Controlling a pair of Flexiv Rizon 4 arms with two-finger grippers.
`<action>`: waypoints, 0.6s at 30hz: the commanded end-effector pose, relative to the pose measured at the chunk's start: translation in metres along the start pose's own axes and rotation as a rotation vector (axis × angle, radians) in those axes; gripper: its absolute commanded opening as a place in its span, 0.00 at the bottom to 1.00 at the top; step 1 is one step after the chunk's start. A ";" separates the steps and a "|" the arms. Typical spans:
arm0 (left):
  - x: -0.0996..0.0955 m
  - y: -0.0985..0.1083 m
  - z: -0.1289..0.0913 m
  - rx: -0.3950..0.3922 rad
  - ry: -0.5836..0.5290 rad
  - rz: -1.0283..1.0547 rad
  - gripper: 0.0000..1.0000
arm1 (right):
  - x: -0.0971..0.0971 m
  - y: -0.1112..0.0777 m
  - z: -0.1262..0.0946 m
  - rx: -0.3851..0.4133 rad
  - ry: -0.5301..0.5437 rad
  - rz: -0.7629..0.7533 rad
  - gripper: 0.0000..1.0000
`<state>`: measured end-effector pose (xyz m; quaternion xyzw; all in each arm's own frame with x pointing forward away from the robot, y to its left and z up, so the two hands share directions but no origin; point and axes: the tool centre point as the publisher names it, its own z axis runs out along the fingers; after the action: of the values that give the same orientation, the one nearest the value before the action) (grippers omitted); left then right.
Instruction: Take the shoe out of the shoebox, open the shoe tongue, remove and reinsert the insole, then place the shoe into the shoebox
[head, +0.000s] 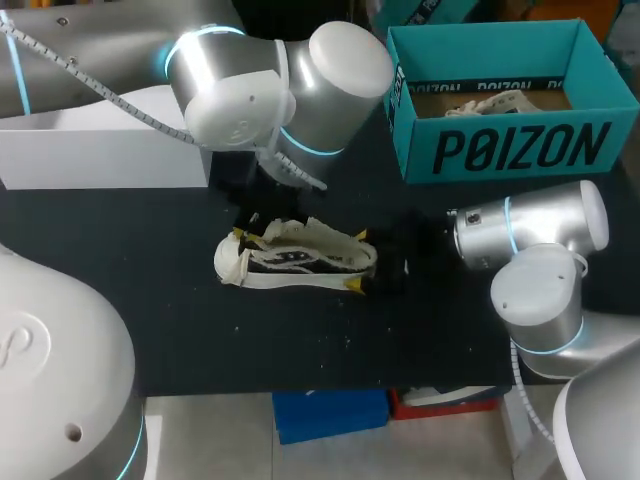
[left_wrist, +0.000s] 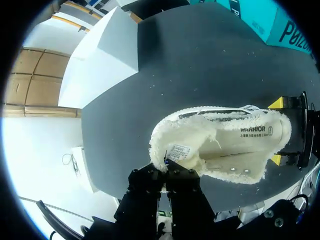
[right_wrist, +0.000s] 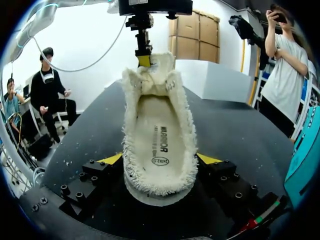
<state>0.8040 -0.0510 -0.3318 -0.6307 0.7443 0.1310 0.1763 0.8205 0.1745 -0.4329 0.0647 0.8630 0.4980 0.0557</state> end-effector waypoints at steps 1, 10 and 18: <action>-0.011 0.001 0.013 -0.021 0.022 0.004 0.00 | 0.000 -0.004 0.000 0.004 -0.003 0.002 0.00; -0.020 -0.002 0.021 -0.039 0.052 -0.021 1.00 | 0.000 -0.004 0.000 0.004 -0.003 0.002 0.00; -0.031 -0.004 0.037 -0.069 0.062 -0.047 1.00 | 0.000 -0.004 0.000 0.004 -0.003 0.002 0.00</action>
<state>0.8138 -0.0157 -0.3440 -0.6569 0.7274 0.1371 0.1437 0.8206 0.1739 -0.4343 0.0658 0.8634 0.4970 0.0560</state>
